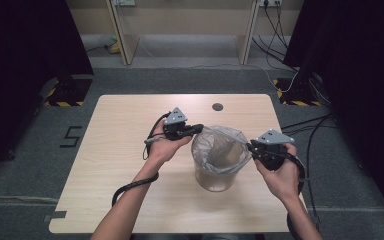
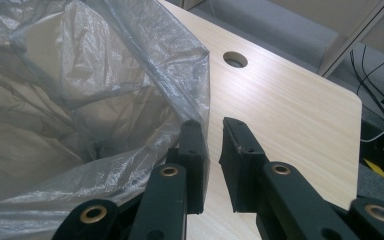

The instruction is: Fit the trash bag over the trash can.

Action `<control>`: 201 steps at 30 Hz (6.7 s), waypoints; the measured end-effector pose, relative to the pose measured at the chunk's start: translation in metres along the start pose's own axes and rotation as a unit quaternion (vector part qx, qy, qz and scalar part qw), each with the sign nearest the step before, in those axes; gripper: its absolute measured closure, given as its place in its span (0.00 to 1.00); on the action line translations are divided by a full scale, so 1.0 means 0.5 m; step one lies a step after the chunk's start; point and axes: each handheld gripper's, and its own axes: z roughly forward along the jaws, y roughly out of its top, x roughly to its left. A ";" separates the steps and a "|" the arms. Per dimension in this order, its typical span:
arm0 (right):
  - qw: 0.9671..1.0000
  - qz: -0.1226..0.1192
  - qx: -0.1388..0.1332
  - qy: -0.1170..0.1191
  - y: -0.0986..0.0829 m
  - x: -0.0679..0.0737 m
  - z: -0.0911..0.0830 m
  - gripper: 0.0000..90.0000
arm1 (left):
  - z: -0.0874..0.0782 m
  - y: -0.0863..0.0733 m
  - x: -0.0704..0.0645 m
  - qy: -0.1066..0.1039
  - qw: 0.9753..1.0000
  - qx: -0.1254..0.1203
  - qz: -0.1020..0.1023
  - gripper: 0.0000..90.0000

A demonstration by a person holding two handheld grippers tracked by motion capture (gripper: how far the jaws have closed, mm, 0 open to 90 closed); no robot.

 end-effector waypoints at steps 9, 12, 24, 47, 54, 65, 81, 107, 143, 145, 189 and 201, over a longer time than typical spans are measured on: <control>1.000 0.015 0.013 -0.003 -0.012 -0.002 0.005 0.84 | 0.012 0.000 0.002 0.013 1.000 -0.007 -0.007 0.99; 1.000 0.015 0.019 -0.003 -0.011 -0.003 0.001 0.80 | 0.015 0.002 0.001 0.017 1.000 -0.006 -0.003 0.99; 1.000 -0.007 -0.022 0.018 0.032 0.012 -0.039 0.74 | 0.022 0.009 -0.004 0.021 1.000 -0.004 0.005 0.99; 1.000 0.026 0.011 -0.005 -0.004 0.003 0.003 0.89 | 0.040 0.012 0.003 0.022 1.000 -0.003 0.002 0.99; 0.999 0.035 0.009 -0.009 -0.026 0.004 0.002 0.84 | 0.045 0.017 -0.001 0.019 1.000 -0.003 0.007 0.99; 0.999 0.027 0.015 -0.011 -0.029 0.004 -0.011 0.73 | 0.052 0.020 0.000 0.020 1.000 -0.004 0.007 0.97; 1.000 -0.013 -0.024 0.012 0.031 0.021 -0.034 0.76 | 0.057 0.027 0.000 0.025 1.000 -0.005 0.012 0.97; 1.000 0.017 -0.008 -0.019 0.019 -0.001 0.021 0.92 | 0.046 0.030 0.014 -0.048 0.998 0.012 0.030 0.89; 0.999 0.022 -0.014 -0.030 0.025 -0.011 0.016 0.76 | 0.057 0.032 0.012 -0.018 0.999 0.011 0.025 1.00; 0.999 0.021 -0.027 -0.022 0.036 -0.011 0.008 0.71 | 0.058 0.032 0.011 -0.018 0.999 0.010 0.025 1.00; 1.000 0.006 -0.021 -0.003 0.088 -0.021 0.077 0.89 | 0.054 0.045 0.003 -0.050 0.998 0.006 0.047 0.80; 1.000 0.010 -0.013 -0.001 0.085 -0.024 0.088 0.87 | 0.067 0.042 0.008 -0.048 0.998 0.027 0.042 0.99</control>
